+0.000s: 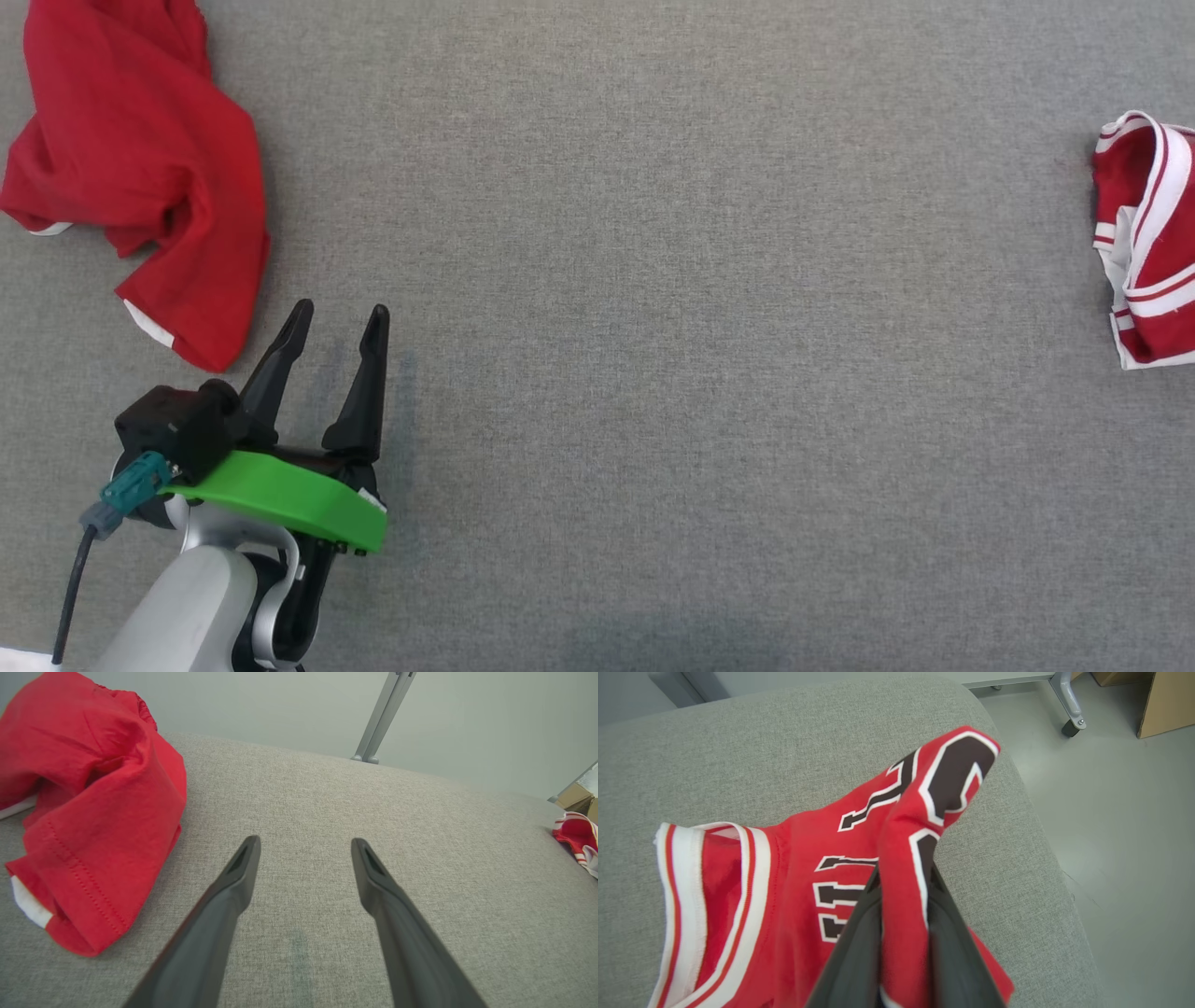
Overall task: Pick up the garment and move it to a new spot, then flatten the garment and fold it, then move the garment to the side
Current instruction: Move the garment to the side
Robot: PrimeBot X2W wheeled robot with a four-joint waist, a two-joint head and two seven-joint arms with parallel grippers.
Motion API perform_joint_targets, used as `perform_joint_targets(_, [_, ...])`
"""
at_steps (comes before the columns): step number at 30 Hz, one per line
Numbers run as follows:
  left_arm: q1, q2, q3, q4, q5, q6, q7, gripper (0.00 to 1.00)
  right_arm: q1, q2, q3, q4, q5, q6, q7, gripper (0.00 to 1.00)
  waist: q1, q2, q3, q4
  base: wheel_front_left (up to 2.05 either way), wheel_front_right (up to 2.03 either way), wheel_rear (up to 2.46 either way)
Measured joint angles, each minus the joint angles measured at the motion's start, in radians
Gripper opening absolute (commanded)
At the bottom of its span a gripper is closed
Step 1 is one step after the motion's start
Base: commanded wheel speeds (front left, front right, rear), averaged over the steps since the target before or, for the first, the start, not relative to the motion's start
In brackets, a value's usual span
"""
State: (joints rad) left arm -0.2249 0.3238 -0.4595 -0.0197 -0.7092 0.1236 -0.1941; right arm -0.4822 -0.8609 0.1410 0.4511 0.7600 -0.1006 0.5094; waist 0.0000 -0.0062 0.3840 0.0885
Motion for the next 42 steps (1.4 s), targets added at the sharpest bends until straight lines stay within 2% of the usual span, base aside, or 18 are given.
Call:
perform_joint_targets(1, [-0.001, -0.002, 0.000, 0.002, 0.000, 0.000, 0.000, 1.00, 0.000, 0.000, 0.004, 0.007, -0.016, -0.006, -0.007, 1.00, 0.0000, 0.0000, 0.005, 0.002, 0.00, 0.00, 0.00])
perform_joint_targets(9, [-0.001, -0.010, 0.018, 0.031, -0.009, 0.000, -0.005, 1.00, 0.020, -0.007, 0.056, 0.032, -0.102, -0.010, -0.027, 1.00, 0.0000, 0.0000, 0.000, -0.006, 0.00, 0.00, 0.00])
perform_joint_targets(12, [-0.001, -0.011, 0.030, 0.042, -0.009, 0.000, -0.011, 1.00, 0.019, -0.038, 0.060, 0.023, -0.150, -0.013, -0.066, 1.00, 0.0000, 0.0000, -0.015, -0.015, 0.00, 0.00, 0.00])
perform_joint_targets(17, [-0.001, -0.016, 0.039, 0.059, -0.016, -0.001, -0.019, 1.00, -0.015, -0.038, 0.043, -0.042, -0.157, -0.015, -0.141, 1.00, 0.0000, 0.0000, -0.042, -0.026, 0.00, 0.00, 0.00])
perform_joint_targets(27, [0.039, -0.012, 0.065, 0.134, -0.011, -0.001, -0.037, 1.00, -0.031, 0.145, 0.114, -0.246, -0.190, 0.021, -0.386, 1.00, 0.0000, 0.0000, -0.143, -0.051, 0.00, 0.00, 0.00])
perform_joint_targets(34, [0.102, 0.017, 0.084, 0.175, 0.026, -0.001, -0.046, 1.00, 0.131, 0.258, 0.172, -0.289, -0.230, 0.002, -0.527, 1.00, 0.0000, 0.0000, -0.226, -0.075, 0.00, 0.00, 0.00])
perform_joint_targets(39, [0.151, 0.016, 0.097, 0.194, 0.040, -0.001, -0.046, 1.00, 0.256, 0.361, 0.209, -0.314, -0.241, -0.010, -0.613, 1.00, 0.0000, 0.0000, -0.278, -0.101, 0.00, 0.00, 0.00])
perform_joint_targets(42, [0.175, 0.011, 0.099, 0.206, 0.044, 0.000, -0.053, 1.00, 0.331, 0.393, 0.225, -0.313, -0.272, -0.016, -0.661, 1.00, 0.0000, 0.0000, -0.303, -0.118, 0.00, 0.00, 0.00])
